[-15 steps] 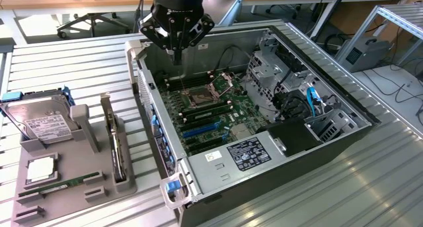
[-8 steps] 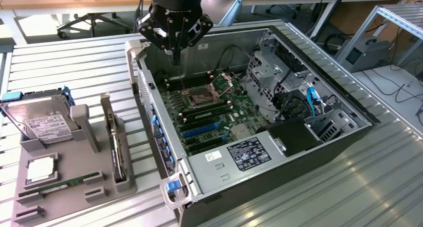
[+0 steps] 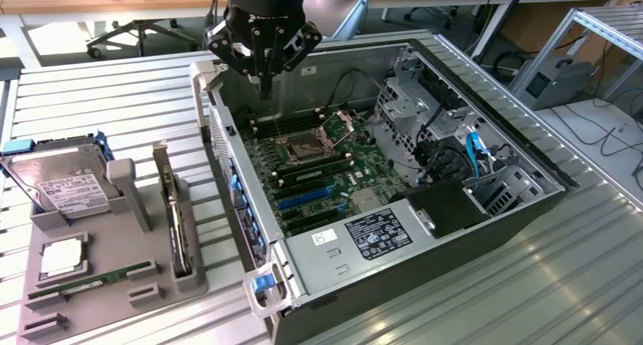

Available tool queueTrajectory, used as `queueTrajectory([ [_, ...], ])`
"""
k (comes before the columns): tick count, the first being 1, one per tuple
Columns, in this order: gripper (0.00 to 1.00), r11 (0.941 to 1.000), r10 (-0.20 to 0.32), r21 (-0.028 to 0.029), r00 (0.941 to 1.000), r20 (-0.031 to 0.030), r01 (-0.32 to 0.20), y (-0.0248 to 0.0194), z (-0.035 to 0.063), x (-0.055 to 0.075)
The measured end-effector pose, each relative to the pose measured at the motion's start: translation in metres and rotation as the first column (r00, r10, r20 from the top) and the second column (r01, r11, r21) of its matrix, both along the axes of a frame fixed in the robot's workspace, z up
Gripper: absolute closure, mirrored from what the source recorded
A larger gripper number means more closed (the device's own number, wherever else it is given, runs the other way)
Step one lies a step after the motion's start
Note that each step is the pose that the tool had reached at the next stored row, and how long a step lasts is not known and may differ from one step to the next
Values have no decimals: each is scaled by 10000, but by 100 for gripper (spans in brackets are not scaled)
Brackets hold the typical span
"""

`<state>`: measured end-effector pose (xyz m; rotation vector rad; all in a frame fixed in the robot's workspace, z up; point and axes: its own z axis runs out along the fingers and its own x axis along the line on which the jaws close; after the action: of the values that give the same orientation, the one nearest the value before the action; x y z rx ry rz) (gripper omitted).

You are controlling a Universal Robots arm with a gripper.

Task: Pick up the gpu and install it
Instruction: 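Reach for the gpu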

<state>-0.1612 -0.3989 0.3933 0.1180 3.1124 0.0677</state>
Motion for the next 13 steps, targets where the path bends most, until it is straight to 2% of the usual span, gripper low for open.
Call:
queueTrajectory([
  [13, 89, 10000, 0, 0, 10000, -1, 0, 0, 0, -29],
])
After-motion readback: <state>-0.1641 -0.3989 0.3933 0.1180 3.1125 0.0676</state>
